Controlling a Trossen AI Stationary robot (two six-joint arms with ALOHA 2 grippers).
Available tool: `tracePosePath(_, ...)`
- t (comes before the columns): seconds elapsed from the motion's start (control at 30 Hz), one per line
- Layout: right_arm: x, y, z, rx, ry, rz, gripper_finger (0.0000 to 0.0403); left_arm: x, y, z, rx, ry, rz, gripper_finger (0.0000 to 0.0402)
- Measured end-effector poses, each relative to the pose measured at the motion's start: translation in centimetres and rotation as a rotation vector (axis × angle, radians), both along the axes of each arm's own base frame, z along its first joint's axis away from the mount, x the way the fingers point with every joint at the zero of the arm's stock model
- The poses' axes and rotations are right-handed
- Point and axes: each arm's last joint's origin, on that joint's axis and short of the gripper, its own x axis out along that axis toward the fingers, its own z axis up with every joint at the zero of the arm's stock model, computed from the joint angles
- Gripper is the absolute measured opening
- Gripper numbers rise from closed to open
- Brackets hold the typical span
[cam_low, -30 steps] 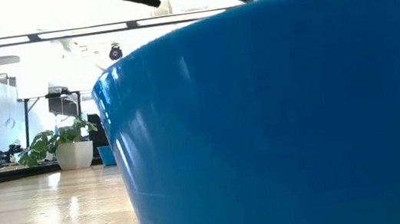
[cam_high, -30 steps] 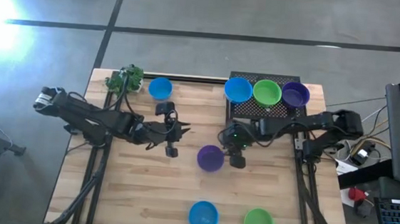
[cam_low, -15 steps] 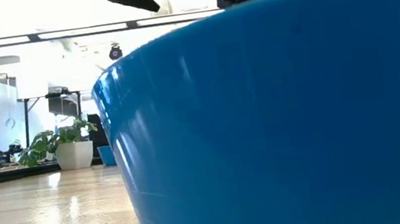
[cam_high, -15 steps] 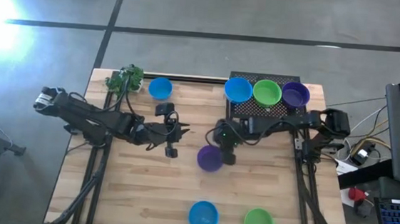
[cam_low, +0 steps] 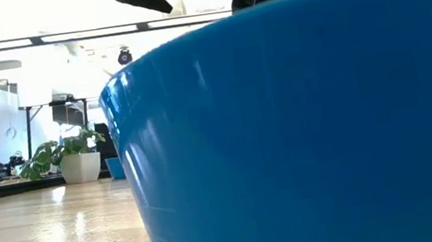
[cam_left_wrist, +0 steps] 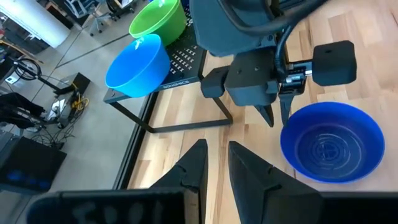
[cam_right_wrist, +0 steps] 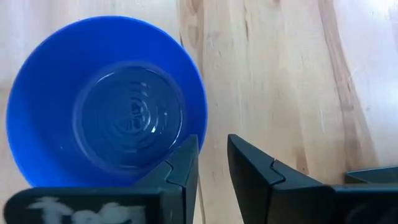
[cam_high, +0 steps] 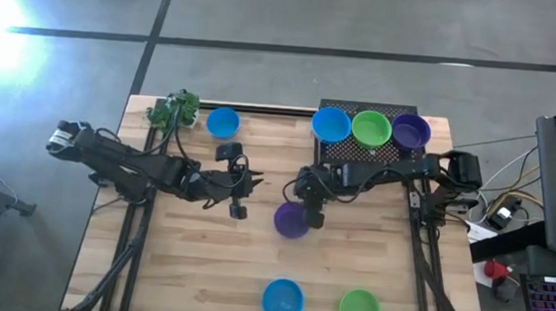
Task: Pick & Place Mini bowls
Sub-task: Stack the purple bowl on the stacked purple bowls on the shelf
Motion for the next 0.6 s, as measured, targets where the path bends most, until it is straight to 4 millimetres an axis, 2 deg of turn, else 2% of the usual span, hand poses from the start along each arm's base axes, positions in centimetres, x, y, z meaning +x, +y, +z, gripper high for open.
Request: tracePosePath(0.6, 0.4, 0.0, -2.0, 0.014, 0.058, -0.023, 0.0077, 0.0, 0.0, 0.0, 0.0, 0.0, 0.0, 0.0059)
